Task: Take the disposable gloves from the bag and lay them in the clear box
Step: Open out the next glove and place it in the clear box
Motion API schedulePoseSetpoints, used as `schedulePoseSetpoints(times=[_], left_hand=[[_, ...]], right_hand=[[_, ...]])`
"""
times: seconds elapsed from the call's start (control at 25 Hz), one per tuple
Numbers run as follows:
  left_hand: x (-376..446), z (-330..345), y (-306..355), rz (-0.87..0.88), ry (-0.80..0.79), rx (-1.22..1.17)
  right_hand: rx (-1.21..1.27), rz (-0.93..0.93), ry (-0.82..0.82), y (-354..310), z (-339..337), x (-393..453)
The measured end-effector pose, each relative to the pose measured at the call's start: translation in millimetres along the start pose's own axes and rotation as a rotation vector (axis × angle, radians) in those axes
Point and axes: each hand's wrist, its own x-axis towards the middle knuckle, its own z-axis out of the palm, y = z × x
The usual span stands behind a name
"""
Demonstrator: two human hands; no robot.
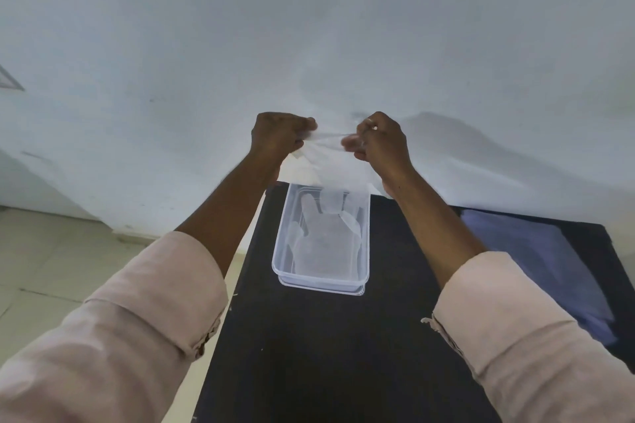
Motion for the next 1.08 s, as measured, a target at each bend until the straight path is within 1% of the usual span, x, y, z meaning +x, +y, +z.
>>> schedulePoseSetpoints(times=[0.04, 0.12, 0.2, 0.24, 0.32, 0.4, 0.48, 0.6, 0.72, 0.84, 0.96, 1.0, 1.08], left_hand=[[5.5, 0.0, 0.7, 0.051, 0.005, 0.01], [9.7, -1.0, 3.4, 0.201, -0.016, 0.0], [3.8, -4.1, -2.1, 0.345, -0.037, -0.023], [-2.4, -5.5, -9.4, 0.395, -0.05, -0.022], [-16.3, -8.6, -36.2, 0.468, -0.072, 0.056], [-27.4, -14.8, -75.3, 0.54, -0.097, 0.239], [-31.1, -23.2, -115.6, 0.598, -0.163, 0.461], [-28.3, -30.3, -159.6, 0.593, -0.321, 0.754], [-23.4, -33.4, -189.2, 0.563, -0.362, 1.007], [-23.3, -36.6, -208.2, 0.521, -0.372, 1.134], [-22.3, -35.4, -210.1, 0.504, -0.417, 1.248], [-21.6, -34.6, -209.3, 0.489, -0.448, 1.305], [-19.3, -34.6, -208.2, 0.458, -0.518, 1.425]], right_hand=[[-0.007, -0.054, 0.02, -0.1, 1.5, 4.0], [-0.002, -0.229, 0.079, 2.3, 1.5, 6.7], [-0.008, -0.409, 0.151, 10.0, 1.4, -0.2], [-0.025, -0.464, 0.174, 17.5, 1.1, -6.7], [-0.073, -0.494, 0.16, 42.1, 2.1, -22.8], [-0.131, -0.456, 0.087, 75.1, 3.7, -37.9], [-0.207, -0.403, -0.001, 109.1, 5.5, -47.0], [-0.401, -0.357, -0.138, 146.7, 11.2, -52.7], [-0.662, -0.325, -0.221, 170.2, 17.6, -54.3], [-0.898, -0.339, -0.246, 186.6, 20.8, -54.0], [-1.117, -0.382, -0.293, 192.2, 23.0, -53.5], [-1.191, -0.379, -0.336, 191.5, 23.2, -53.9], [-1.311, -0.355, -0.473, 187.6, 22.0, -53.7]])
